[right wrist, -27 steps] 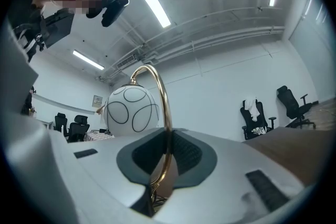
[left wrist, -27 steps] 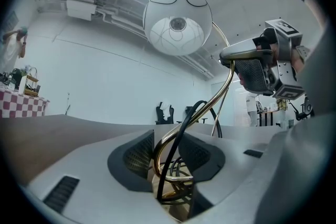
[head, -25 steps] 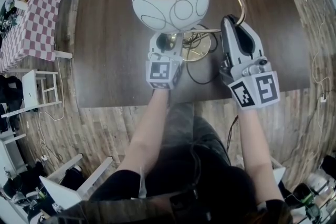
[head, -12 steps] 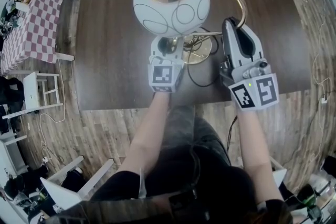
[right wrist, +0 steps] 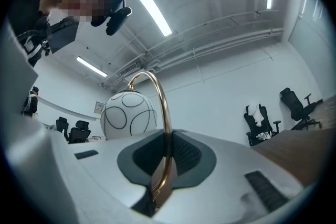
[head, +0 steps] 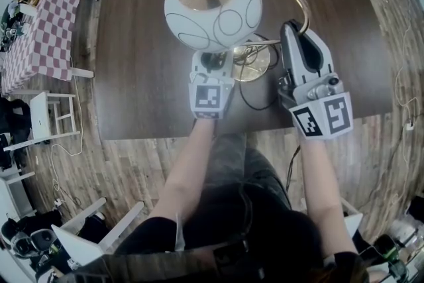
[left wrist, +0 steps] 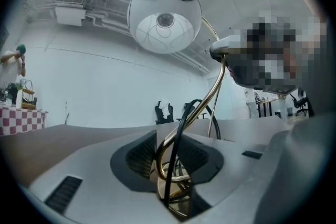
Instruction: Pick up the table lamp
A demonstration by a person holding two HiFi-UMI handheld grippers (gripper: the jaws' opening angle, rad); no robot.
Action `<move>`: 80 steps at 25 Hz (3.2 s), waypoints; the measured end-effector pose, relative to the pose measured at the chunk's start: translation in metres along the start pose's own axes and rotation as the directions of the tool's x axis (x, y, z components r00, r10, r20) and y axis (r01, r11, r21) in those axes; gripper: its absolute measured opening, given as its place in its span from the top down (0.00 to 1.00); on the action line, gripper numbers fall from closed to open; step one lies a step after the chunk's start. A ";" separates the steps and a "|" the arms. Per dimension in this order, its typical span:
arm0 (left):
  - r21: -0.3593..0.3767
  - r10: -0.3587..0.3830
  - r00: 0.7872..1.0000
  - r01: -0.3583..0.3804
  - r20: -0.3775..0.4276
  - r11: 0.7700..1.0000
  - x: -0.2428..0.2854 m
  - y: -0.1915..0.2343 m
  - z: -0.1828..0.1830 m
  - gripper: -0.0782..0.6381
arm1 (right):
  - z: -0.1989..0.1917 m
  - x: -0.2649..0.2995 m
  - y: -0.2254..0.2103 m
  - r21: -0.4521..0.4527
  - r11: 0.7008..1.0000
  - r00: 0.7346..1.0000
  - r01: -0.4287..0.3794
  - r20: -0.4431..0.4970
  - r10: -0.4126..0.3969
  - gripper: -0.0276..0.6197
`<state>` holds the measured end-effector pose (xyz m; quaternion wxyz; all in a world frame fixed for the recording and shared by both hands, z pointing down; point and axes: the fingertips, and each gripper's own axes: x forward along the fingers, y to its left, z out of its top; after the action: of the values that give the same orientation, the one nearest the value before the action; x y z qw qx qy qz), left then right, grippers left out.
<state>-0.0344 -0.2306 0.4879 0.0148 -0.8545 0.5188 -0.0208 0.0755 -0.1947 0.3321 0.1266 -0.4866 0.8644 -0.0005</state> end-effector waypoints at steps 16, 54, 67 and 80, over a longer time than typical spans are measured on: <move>0.015 -0.001 1.000 0.002 -0.030 1.000 -0.003 0.006 -0.001 0.73 | 0.000 0.001 0.003 0.030 1.000 1.000 -0.001 0.026 0.000 0.92; 0.039 0.029 0.999 -0.029 -0.014 0.999 -0.018 0.009 0.081 0.73 | 0.080 0.007 0.021 0.042 0.999 0.995 -0.031 0.093 0.027 0.91; 0.061 0.045 0.999 -0.045 0.006 0.997 -0.019 0.018 0.105 0.72 | 0.100 0.017 0.026 0.044 0.998 0.992 -0.052 0.117 0.047 0.92; 0.059 0.052 0.999 -0.052 -0.003 0.997 -0.021 0.019 0.112 0.73 | 0.109 0.022 0.030 0.043 0.997 0.991 -0.066 0.121 0.060 0.92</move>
<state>-0.0554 -0.2202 0.3745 0.0393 -0.8399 0.5400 -0.0375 0.0628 -0.1840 0.2180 0.1894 -0.4551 0.8700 0.0123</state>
